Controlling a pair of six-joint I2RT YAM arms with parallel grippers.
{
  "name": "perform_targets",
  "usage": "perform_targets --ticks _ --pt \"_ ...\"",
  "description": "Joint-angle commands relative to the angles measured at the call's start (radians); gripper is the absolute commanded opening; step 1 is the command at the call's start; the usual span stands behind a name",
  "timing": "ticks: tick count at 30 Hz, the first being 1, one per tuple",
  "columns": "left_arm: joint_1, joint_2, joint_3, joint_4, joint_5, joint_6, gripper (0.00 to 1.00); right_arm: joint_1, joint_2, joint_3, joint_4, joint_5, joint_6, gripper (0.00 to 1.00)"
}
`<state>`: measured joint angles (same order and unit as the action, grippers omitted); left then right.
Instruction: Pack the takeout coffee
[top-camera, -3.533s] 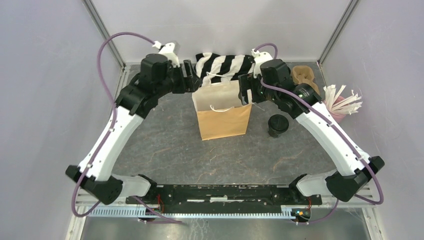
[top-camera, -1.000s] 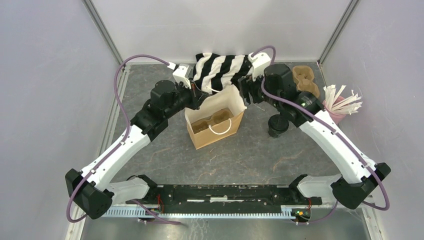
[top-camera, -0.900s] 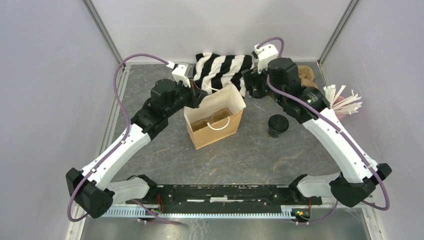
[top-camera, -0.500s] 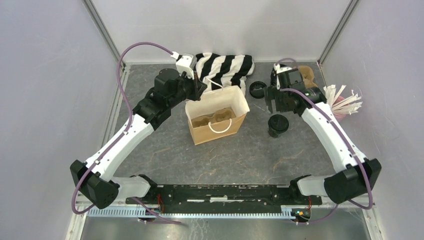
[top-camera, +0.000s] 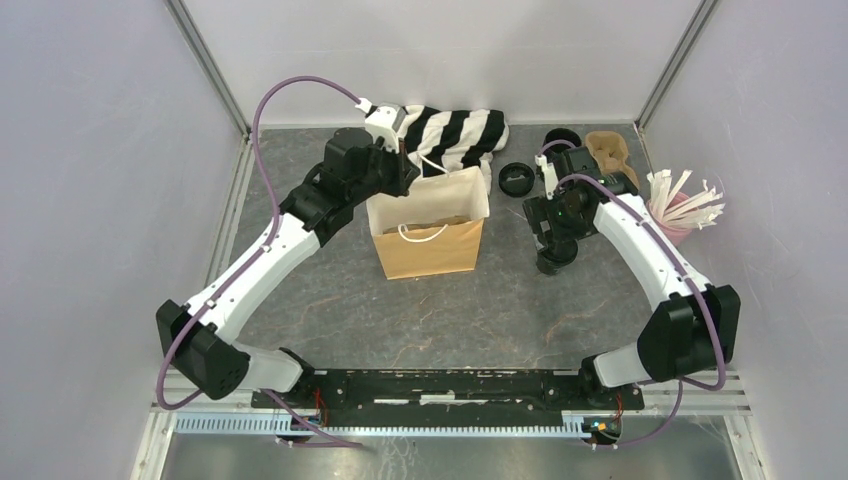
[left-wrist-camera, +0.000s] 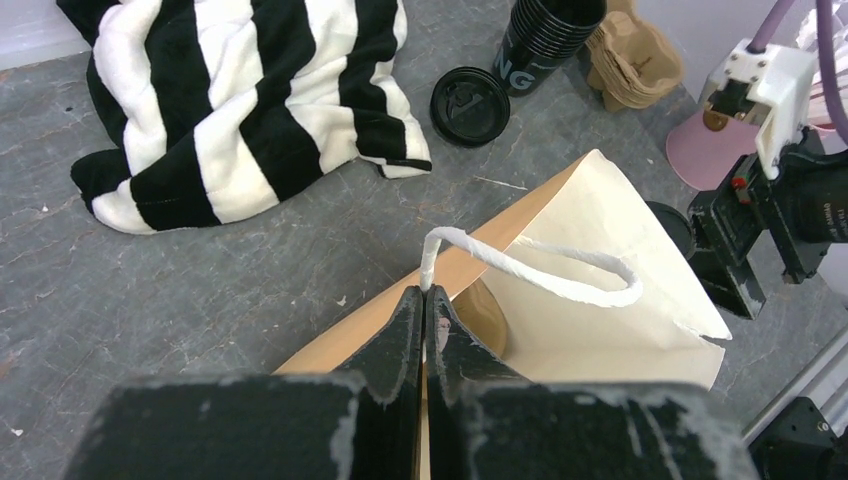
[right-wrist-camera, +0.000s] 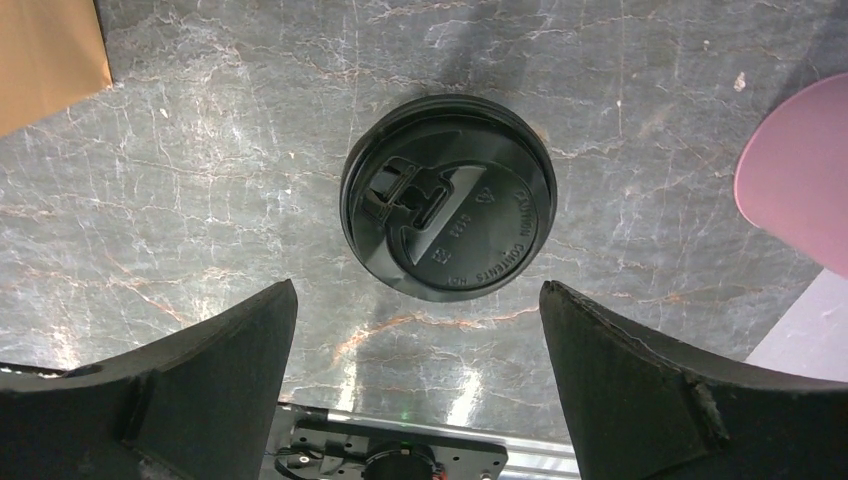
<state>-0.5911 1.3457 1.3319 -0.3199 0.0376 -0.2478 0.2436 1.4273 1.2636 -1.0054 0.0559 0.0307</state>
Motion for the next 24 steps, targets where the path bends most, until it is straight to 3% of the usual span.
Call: perform_targets --ticks 1,24 --pt "0.004 0.025 0.079 -0.027 0.009 0.031 0.02 -0.015 0.014 -0.005 0.034 -0.020 -0.076 0.98" --pt "0.008 0.078 0.107 -0.038 0.014 0.008 0.02 -0.066 0.095 0.000 0.058 -0.062 -0.097 0.98"
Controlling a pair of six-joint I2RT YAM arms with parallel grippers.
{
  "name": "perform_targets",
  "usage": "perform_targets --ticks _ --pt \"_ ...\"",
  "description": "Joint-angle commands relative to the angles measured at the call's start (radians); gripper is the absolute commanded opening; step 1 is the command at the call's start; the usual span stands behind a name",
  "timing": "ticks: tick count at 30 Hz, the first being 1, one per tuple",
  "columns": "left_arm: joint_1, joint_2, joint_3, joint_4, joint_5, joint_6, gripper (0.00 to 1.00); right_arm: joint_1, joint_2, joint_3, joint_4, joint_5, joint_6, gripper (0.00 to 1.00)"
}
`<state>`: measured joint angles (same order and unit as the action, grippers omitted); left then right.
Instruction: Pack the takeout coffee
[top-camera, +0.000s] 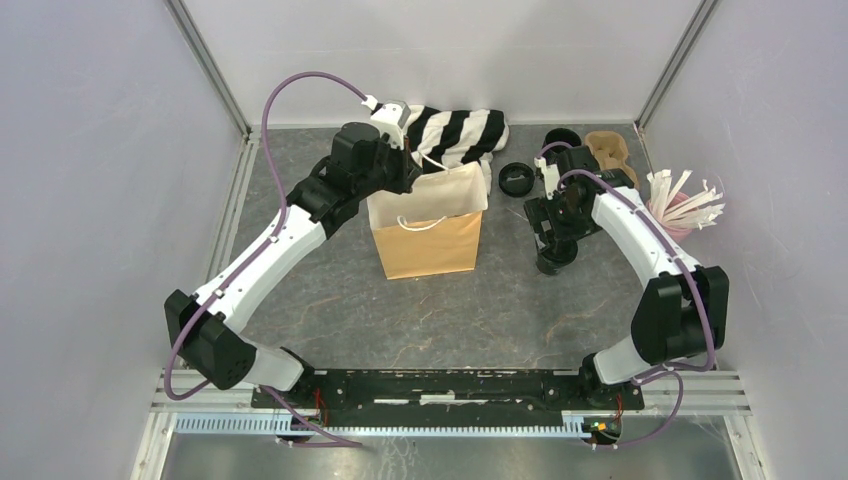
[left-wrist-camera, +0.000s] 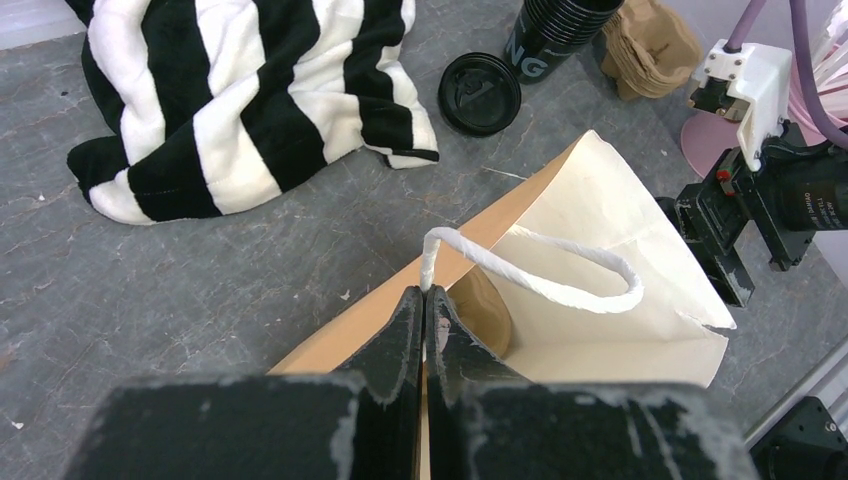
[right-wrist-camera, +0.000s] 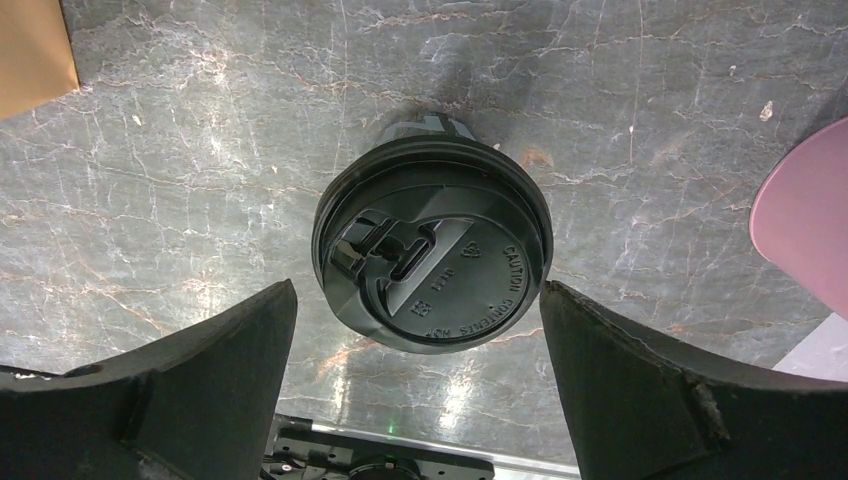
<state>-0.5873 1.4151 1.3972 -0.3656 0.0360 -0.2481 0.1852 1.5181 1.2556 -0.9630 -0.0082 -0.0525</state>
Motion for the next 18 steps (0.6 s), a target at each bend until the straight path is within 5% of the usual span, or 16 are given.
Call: perform_targets --ticks 1,18 --pt "0.004 0.008 0.042 0.007 0.015 0.008 0.02 -0.010 0.004 0.010 0.016 0.002 -0.012 0.98" --pt "0.010 0.030 0.061 0.001 0.032 0.017 0.02 -0.029 0.015 0.009 0.021 0.022 -0.004 0.98"
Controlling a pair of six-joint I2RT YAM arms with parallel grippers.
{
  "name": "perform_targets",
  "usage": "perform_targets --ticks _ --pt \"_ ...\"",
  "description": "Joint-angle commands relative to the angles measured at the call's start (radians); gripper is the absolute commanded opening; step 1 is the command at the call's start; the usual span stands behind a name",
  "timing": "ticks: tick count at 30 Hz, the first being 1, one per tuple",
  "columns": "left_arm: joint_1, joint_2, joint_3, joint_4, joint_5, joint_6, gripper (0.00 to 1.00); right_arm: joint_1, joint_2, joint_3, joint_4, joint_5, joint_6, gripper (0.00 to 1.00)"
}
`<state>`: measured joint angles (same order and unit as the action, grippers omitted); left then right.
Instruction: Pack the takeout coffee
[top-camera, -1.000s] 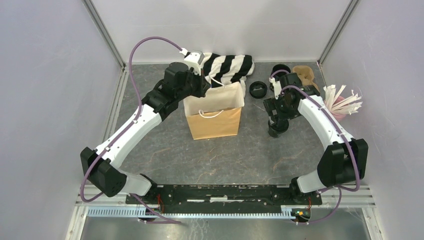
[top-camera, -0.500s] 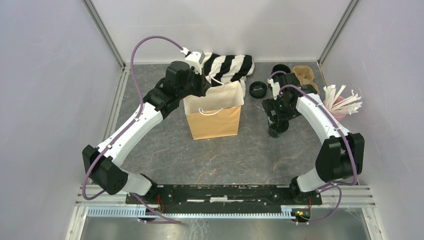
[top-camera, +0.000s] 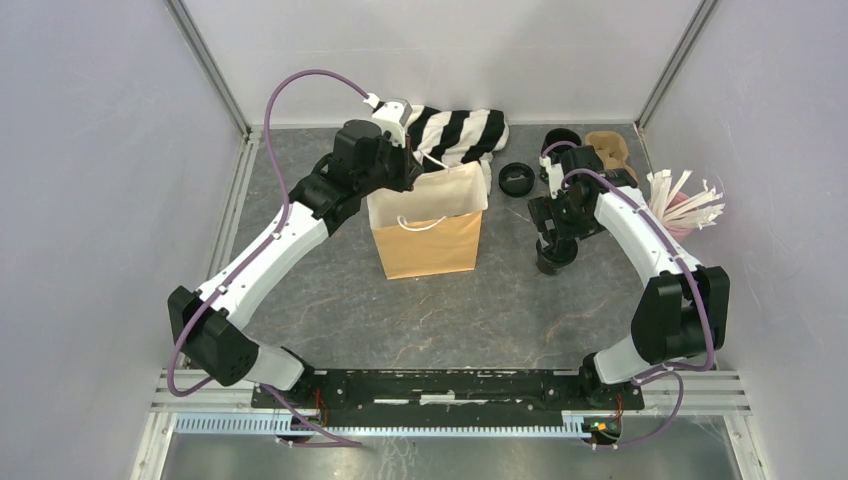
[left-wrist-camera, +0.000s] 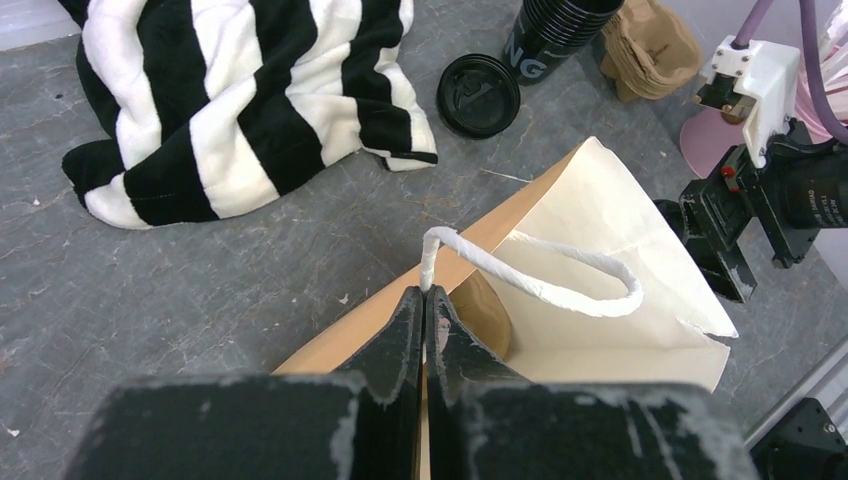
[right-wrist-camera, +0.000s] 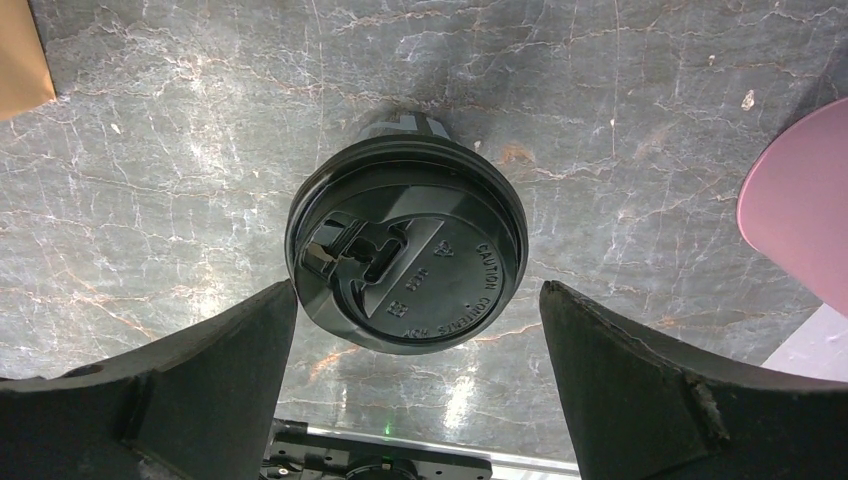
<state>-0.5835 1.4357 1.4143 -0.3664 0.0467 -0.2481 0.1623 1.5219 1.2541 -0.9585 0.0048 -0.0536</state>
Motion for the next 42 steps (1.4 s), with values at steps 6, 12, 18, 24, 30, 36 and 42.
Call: perform_targets --ticks 6,12,18,24,30,36,42 --pt "0.011 0.012 0.049 -0.004 0.027 0.023 0.02 -0.006 0.022 0.016 0.018 -0.003 -0.003 0.96" --pt "0.014 0.013 0.050 -0.006 0.030 0.025 0.02 -0.006 0.032 0.018 0.019 -0.002 -0.003 0.92" --pt "0.017 0.014 0.049 -0.003 0.034 0.026 0.02 -0.007 0.037 0.022 0.020 -0.002 -0.003 0.90" --pt "0.020 0.015 0.049 -0.004 0.038 0.025 0.02 -0.006 0.045 0.025 0.017 -0.003 -0.003 0.88" --pt "0.022 0.015 0.051 -0.002 0.043 0.025 0.02 -0.007 0.044 0.018 0.018 -0.003 -0.005 0.87" --pt "0.022 0.016 0.052 -0.006 0.034 0.022 0.02 -0.007 0.041 0.020 0.020 -0.002 -0.005 0.83" --pt "0.024 0.017 0.079 -0.032 0.002 0.017 0.26 -0.007 0.025 0.025 0.018 -0.003 -0.002 0.81"
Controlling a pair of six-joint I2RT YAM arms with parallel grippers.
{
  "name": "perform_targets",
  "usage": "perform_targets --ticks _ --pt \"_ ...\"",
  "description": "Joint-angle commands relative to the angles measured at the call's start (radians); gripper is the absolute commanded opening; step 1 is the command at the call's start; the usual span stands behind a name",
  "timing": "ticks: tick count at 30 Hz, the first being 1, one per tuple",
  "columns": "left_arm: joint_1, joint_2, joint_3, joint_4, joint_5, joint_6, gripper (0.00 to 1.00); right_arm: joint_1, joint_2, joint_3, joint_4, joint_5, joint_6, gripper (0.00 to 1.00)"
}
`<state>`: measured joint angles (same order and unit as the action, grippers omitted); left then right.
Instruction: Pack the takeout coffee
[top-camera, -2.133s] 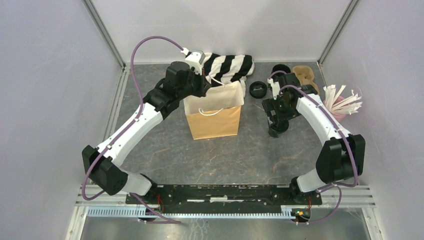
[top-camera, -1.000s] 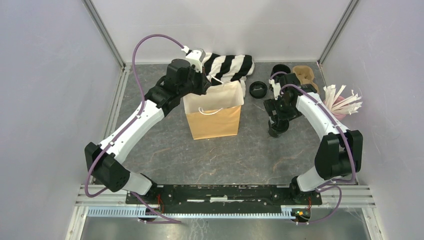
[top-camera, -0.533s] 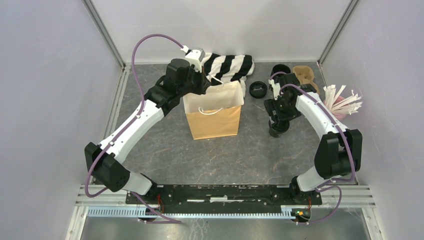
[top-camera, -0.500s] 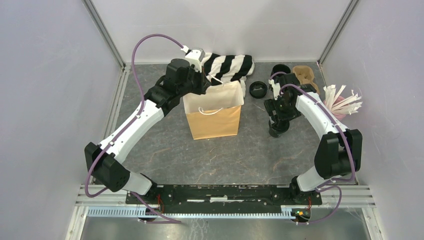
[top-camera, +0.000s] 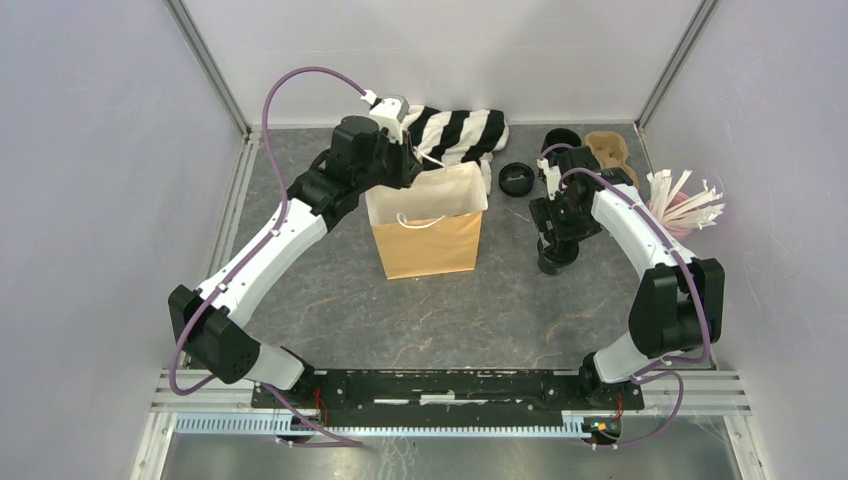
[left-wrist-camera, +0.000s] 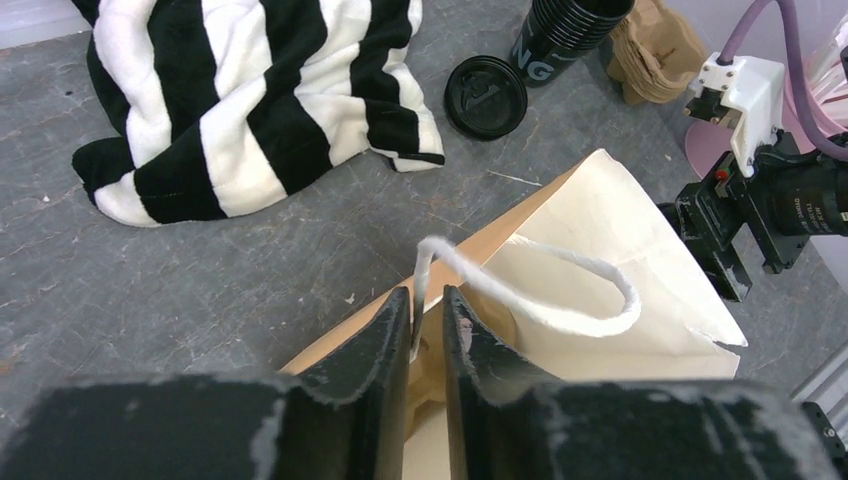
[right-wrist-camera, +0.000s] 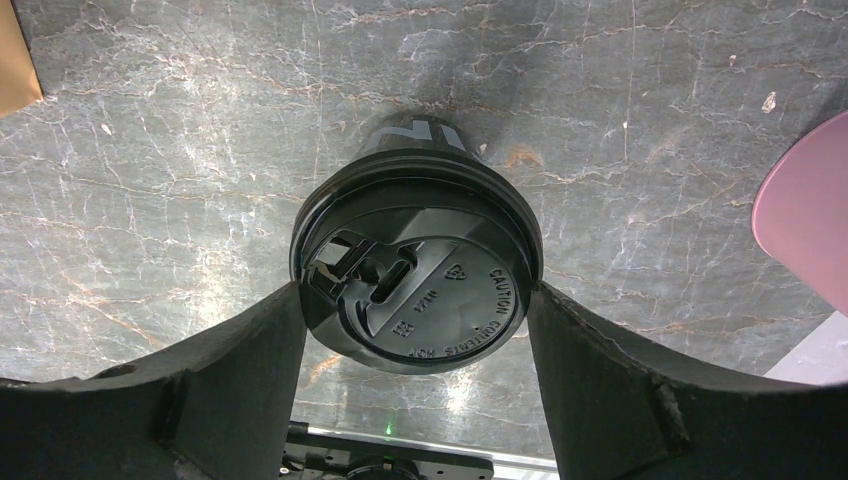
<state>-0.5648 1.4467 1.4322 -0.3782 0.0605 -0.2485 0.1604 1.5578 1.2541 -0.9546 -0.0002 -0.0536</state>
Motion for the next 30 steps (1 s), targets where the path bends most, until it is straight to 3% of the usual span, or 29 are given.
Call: perform_targets --ticks 1,8,13,19,24,30 --pt "0.006 0.007 0.075 -0.031 -0.015 0.017 0.33 -0.004 -0.015 0.025 0.015 0.003 -0.002 0.80" --pt "0.007 -0.034 0.117 -0.090 -0.056 -0.001 0.68 -0.005 -0.054 0.006 0.033 0.002 -0.006 0.80" --pt "0.008 -0.130 0.102 -0.188 -0.243 -0.060 0.89 -0.005 -0.082 -0.001 0.051 0.002 -0.008 0.79" --pt "0.019 -0.204 0.115 -0.392 -0.419 -0.218 0.89 -0.003 -0.137 0.005 0.076 -0.058 -0.019 0.77" --pt "0.025 -0.213 0.108 -0.484 -0.387 -0.326 0.85 -0.001 -0.186 0.027 0.090 -0.100 -0.022 0.75" --pt "0.025 -0.159 0.117 -0.528 -0.309 -0.349 0.73 0.028 -0.247 0.047 0.098 -0.209 0.035 0.73"
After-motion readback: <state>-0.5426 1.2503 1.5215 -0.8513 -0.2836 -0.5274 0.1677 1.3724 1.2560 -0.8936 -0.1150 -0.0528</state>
